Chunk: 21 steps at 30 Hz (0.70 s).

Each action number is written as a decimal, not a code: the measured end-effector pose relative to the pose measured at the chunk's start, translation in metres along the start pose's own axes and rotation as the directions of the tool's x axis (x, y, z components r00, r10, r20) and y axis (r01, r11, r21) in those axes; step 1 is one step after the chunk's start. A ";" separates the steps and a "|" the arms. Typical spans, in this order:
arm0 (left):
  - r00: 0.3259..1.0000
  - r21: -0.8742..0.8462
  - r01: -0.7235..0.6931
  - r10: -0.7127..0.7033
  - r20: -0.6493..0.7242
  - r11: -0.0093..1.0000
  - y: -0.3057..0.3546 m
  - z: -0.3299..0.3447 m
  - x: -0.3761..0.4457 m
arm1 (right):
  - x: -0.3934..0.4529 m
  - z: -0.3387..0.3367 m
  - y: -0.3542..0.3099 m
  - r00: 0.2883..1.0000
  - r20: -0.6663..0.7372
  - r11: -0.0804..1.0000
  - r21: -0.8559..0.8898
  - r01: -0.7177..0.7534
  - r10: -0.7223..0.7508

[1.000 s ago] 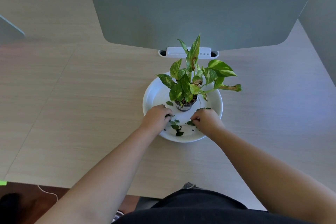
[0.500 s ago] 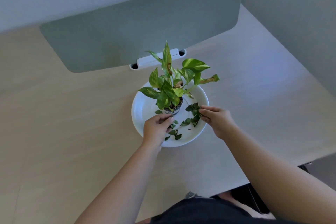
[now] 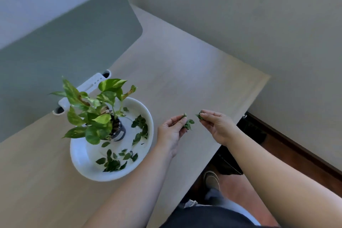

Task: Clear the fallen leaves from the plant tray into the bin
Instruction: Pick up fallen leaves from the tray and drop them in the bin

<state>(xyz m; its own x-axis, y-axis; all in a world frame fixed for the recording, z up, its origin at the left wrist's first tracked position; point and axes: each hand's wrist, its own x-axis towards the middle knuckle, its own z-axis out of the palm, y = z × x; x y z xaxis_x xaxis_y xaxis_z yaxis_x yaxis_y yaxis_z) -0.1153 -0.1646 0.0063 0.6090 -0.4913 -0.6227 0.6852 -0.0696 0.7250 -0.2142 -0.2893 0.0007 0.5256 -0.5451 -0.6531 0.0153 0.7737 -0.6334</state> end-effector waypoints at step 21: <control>0.933 0.616 0.097 -0.287 0.218 0.782 -0.151 0.250 0.063 | 0.041 -0.274 -0.067 0.787 -0.615 0.992 -0.122 -0.029 -0.053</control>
<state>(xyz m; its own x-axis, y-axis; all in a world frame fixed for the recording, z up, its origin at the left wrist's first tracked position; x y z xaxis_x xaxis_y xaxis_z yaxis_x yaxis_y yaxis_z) -0.2803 -0.4021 -0.0692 0.2840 -0.6275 -0.7249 0.3481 -0.6370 0.6878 -0.4271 -0.4523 -0.0973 -0.1106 -0.6683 -0.7356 -0.1039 0.7439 -0.6602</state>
